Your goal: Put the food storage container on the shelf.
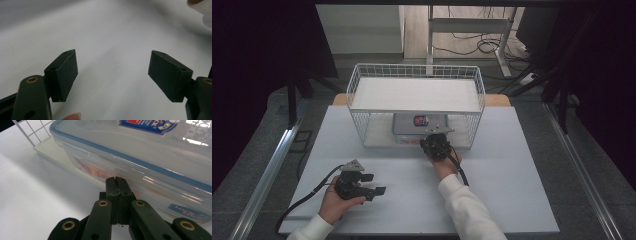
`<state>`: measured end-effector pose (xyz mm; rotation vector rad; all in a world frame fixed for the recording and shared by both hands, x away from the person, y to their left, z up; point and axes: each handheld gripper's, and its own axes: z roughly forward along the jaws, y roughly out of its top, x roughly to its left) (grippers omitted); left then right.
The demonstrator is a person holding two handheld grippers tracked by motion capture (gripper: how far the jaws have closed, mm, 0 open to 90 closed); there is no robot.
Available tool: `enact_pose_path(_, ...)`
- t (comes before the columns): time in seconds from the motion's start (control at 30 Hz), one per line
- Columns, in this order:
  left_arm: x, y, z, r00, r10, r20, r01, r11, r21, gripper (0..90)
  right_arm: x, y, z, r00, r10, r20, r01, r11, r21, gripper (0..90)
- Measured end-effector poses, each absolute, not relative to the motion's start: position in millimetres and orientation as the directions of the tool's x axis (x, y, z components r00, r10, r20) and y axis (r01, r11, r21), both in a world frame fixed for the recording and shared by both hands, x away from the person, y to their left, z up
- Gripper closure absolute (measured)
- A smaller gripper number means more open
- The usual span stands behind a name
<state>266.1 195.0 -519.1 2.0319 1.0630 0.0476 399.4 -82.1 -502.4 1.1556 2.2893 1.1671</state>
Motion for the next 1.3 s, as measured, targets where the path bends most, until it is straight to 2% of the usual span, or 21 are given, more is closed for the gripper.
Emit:
enact_pose_path(0.33,265,196,-518,0.645,0.698,-0.312,0.663,-0.308,0.682,23.1,398,-79,-499,-0.609,0.789,0.080,0.524,0.324,0.788,88.5)
enact_pose_path(0.53,264,196,-517,0.642,0.698,-0.318,0.664,-0.298,0.686,23.0,379,-81,-487,-0.655,0.754,0.051,0.478,0.361,0.801,88.4)
enact_pose_path(0.8,261,198,-516,0.638,0.713,-0.292,0.654,-0.301,0.694,23.0,351,-107,-475,-0.714,0.694,0.089,0.469,0.380,0.797,84.7)
enact_pose_path(0.87,259,199,-515,0.635,0.714,-0.296,0.655,-0.295,0.696,22.8,341,-118,-472,-0.728,0.677,0.110,0.473,0.380,0.795,81.3)
enact_pose_path(0.9,258,199,-514,0.634,0.715,-0.296,0.654,-0.291,0.698,22.8,330,-130,-472,-0.753,0.647,0.120,0.465,0.394,0.793,71.6)
enact_pose_path(0.93,257,200,-514,0.633,0.717,-0.293,0.652,-0.289,0.701,22.8,330,-130,-472,-0.753,0.647,0.120,0.465,0.394,0.793,71.6)
enact_pose_path(1.07,258,208,-516,0.599,0.731,-0.326,0.671,-0.237,0.702,23.1,300,-169,-476,-0.755,0.644,0.125,0.468,0.395,0.791,39.9)
enact_pose_path(1.17,258,213,-515,0.582,0.748,-0.318,0.671,-0.221,0.708,23.1,290,-190,-477,-0.734,0.665,0.138,0.486,0.374,0.790,35.0)
enact_pose_path(1.3,257,212,-515,0.582,0.751,-0.313,0.667,-0.221,0.711,23.2,273,-231,-482,-0.685,0.721,0.103,0.491,0.353,0.796,29.8)
